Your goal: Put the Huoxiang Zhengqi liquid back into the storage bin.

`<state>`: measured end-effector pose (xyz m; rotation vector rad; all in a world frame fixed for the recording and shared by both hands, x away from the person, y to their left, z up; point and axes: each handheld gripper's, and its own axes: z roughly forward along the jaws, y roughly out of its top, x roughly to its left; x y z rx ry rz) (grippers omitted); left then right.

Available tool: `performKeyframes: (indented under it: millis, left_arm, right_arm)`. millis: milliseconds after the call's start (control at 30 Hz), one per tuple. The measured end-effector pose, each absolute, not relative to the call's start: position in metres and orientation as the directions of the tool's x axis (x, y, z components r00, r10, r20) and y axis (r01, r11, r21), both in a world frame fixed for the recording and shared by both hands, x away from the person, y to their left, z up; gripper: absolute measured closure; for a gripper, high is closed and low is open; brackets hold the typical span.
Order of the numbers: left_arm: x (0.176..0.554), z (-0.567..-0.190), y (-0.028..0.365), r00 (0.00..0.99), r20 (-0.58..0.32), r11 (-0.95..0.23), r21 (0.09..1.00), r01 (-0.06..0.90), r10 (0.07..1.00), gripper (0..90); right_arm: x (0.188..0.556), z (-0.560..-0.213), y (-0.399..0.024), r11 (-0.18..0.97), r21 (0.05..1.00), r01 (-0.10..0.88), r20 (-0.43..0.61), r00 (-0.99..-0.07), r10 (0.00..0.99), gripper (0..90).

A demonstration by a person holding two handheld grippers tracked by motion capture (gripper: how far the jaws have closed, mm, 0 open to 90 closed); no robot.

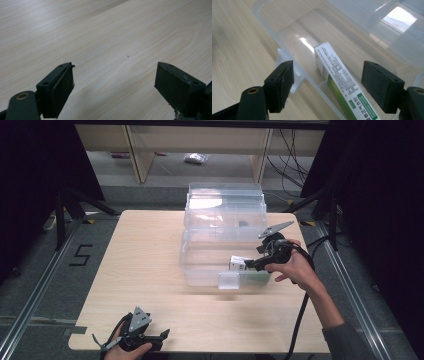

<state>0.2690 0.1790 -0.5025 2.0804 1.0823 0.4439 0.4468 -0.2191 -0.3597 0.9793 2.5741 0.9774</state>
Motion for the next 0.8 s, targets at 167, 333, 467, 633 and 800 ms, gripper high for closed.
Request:
performKeyframes:
  millis: [167, 333, 467, 633, 800]
  left_arm:
    - [0.269, -0.503, 0.179, 0.585, -0.033, -0.371, 0.744, 0.556, 0.811, 14.9]
    - [0.269, -0.501, 0.181, 0.607, -0.014, -0.410, 0.725, 0.553, 0.794, 14.9]
    - [0.269, -0.501, 0.182, 0.609, -0.008, -0.416, 0.723, 0.551, 0.793, 14.9]
    - [0.269, -0.500, 0.181, 0.606, -0.008, -0.414, 0.723, 0.553, 0.796, 14.9]
    - [0.269, -0.501, 0.182, 0.608, -0.008, -0.414, 0.725, 0.551, 0.794, 14.9]
  right_arm:
    - [0.437, -0.362, -0.222, 0.536, 0.665, 0.520, 0.053, -0.749, 0.661, 24.1]
    - [0.429, -0.368, -0.225, 0.530, 0.680, 0.507, 0.048, -0.751, 0.658, 23.8]
    - [0.420, -0.370, -0.226, 0.502, 0.693, 0.518, 0.066, -0.739, 0.670, 23.6]
    - [0.414, -0.373, -0.229, 0.495, 0.705, 0.507, 0.065, -0.742, 0.668, 23.8]
    - [0.407, -0.377, -0.232, 0.473, 0.708, 0.525, 0.089, -0.730, 0.678, 23.8]
